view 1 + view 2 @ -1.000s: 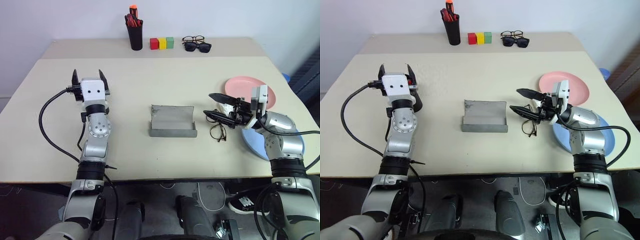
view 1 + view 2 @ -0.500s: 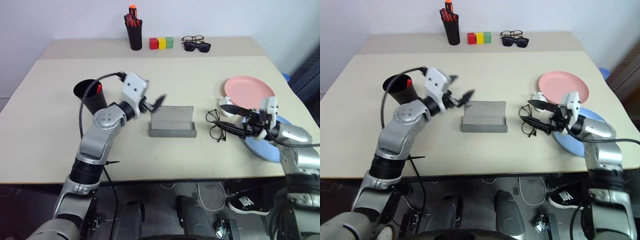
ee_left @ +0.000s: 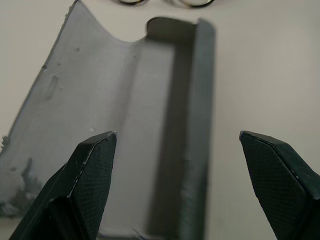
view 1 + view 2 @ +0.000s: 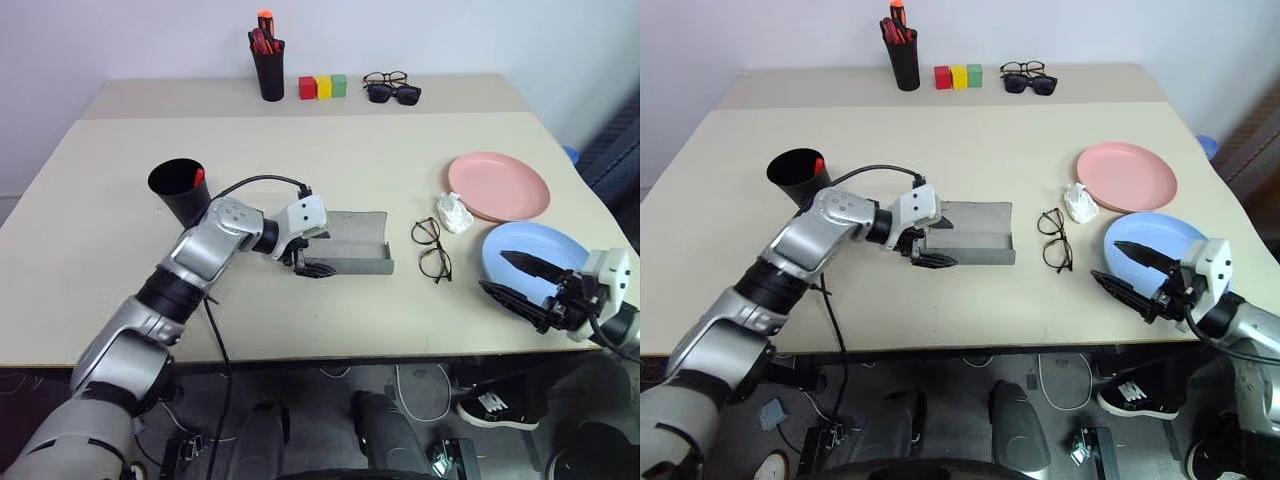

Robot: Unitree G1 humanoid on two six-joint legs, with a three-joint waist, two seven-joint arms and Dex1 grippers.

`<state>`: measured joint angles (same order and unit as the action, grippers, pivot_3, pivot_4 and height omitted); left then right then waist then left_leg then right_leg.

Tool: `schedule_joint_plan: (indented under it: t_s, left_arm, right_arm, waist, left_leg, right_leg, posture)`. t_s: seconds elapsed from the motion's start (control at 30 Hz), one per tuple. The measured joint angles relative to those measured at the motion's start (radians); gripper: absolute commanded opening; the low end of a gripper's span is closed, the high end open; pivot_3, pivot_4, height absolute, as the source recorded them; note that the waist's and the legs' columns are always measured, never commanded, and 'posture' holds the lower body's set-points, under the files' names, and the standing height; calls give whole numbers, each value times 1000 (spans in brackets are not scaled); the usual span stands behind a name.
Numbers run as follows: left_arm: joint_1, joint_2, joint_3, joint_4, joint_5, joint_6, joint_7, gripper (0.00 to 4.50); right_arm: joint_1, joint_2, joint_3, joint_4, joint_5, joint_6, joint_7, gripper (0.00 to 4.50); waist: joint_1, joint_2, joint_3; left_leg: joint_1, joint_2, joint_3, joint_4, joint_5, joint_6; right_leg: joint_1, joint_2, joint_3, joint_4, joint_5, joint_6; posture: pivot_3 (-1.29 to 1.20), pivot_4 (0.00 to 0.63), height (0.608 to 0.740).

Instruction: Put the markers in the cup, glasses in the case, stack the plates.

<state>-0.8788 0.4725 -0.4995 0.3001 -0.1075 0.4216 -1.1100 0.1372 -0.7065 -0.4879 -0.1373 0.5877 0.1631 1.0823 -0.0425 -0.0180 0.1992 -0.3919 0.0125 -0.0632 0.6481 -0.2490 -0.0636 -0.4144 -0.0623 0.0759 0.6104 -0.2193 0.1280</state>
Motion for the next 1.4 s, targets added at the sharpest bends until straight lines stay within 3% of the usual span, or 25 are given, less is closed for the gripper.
schedule_joint_plan:
  t_s: [0.2, 0.23, 0.3, 0.5, 0.53, 0.7, 1.17, 1.4]
  left_arm:
    - [-55, -83, -56, 168, 91, -91, -66, 4020]
    - [-69, -94, -61, 194, 105, -106, -70, 3788]
    - [-88, -108, -62, 226, 127, -125, -79, 3194]
    - [-112, -142, -59, 270, 158, -150, -88, 236]
    - [-112, -142, -56, 272, 164, -149, -86, 58]
    - [-106, -141, -44, 238, 167, -99, -91, 58]
    - [15, -114, -68, -183, 160, 270, -109, 58]
    - [24, -99, -81, -260, 139, 340, -106, 58]
  right_arm:
    - [73, 28, -20, -74, 16, 0, -49, 3364]
    - [85, 30, -25, -84, 18, 0, -57, 3364]
    - [96, 34, -31, -100, 21, -1, -67, 3364]
    - [122, 43, -33, -113, 25, -4, -87, 3364]
    - [123, 47, -33, -115, 25, -5, -88, 3364]
    - [119, 50, -32, -115, 25, -7, -93, 3364]
    - [49, 47, -19, -75, 15, -15, -76, 3364]
    - [43, 47, -4, -73, 13, -16, -75, 3364]
  waist:
    - [-1, 0, 0]
    - [0, 0, 0]
    - [1, 0, 0]
    - [2, 0, 0]
    - [2, 0, 0]
    - [-1, 0, 0]
    - [1, 0, 0]
    - [-1, 0, 0]
  left_leg:
    - [0, 0, 0, 0, 0, 1]
    - [0, 0, 0, 0, 0, 1]
    - [0, 0, 0, 0, 0, 1]
    - [0, 0, 0, 0, 0, 1]
    - [0, 0, 0, 0, 0, 1]
    - [0, 0, 0, 0, -1, 1]
    - [0, 0, 0, 0, -1, 1]
    - [0, 0, 0, 0, -1, 1]
  right_leg:
    - [-1, 0, 0, 0, 0, 1]
    - [-1, 0, 0, 0, 0, 1]
    - [-1, 0, 0, 0, -1, 1]
    - [0, 0, 0, 0, -1, 1]
    - [0, 0, 0, 0, -1, 1]
    - [0, 0, 0, 0, -1, 1]
    - [0, 0, 0, 1, -1, 1]
    - [0, 0, 0, 1, -1, 1]
  posture:
    - [0, 150, 740]
    - [0, 150, 740]
    - [0, 150, 740]
    - [0, 150, 740]
    - [0, 150, 740]
    - [0, 150, 740]
    - [0, 150, 740]
    - [0, 150, 740]
